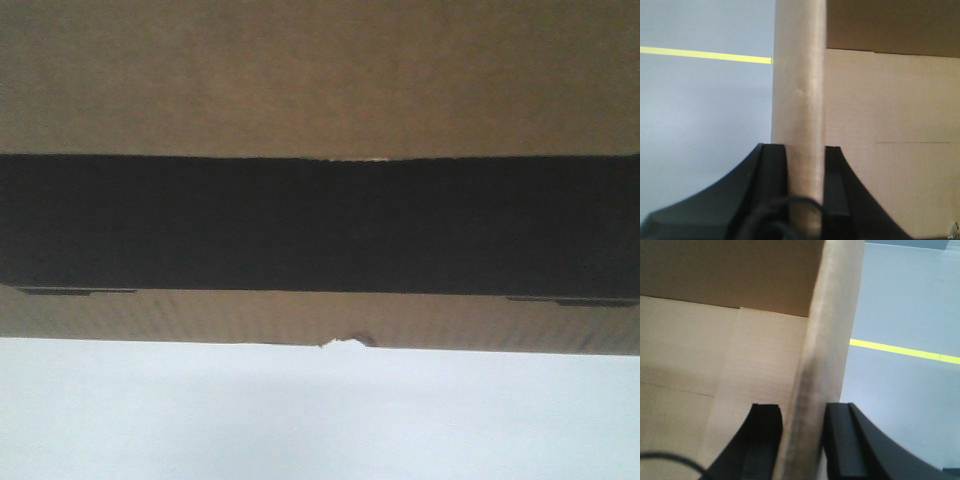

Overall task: Grab box from left shelf to table start
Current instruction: 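Hold the box with both grippers while the base turns away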

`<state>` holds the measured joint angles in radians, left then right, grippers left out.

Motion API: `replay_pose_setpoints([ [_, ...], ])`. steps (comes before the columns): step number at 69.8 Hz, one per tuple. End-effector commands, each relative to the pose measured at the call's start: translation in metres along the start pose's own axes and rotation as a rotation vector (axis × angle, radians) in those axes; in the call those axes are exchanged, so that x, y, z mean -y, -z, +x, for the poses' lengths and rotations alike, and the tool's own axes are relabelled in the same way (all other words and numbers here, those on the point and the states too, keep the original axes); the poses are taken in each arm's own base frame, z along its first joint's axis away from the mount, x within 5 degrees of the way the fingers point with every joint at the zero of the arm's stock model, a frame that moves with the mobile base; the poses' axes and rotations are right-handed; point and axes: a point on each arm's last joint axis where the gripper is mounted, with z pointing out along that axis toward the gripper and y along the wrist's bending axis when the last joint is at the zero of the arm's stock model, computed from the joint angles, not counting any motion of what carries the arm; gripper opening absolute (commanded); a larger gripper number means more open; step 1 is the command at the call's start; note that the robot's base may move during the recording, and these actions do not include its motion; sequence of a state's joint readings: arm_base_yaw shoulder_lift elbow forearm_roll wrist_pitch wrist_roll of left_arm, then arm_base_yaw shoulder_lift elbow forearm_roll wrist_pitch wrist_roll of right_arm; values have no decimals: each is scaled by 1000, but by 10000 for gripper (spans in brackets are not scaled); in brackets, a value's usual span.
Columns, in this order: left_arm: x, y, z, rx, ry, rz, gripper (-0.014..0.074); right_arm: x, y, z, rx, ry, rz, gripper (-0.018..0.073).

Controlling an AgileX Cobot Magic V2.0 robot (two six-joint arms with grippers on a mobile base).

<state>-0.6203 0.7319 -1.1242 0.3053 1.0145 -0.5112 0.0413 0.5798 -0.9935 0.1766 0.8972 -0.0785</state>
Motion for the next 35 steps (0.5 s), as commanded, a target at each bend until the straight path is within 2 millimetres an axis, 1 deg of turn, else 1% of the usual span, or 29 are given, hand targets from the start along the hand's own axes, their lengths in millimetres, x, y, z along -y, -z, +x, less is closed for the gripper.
replay_pose_setpoints([
  [1, 16, 16, -19, 160, 101, 206, -104, -3, 8, -21, 182, -6, -24, 59],
  [35, 16, 16, -19, 160, 101, 206, -104, -3, 8, -21, 183, -6, -24, 59],
])
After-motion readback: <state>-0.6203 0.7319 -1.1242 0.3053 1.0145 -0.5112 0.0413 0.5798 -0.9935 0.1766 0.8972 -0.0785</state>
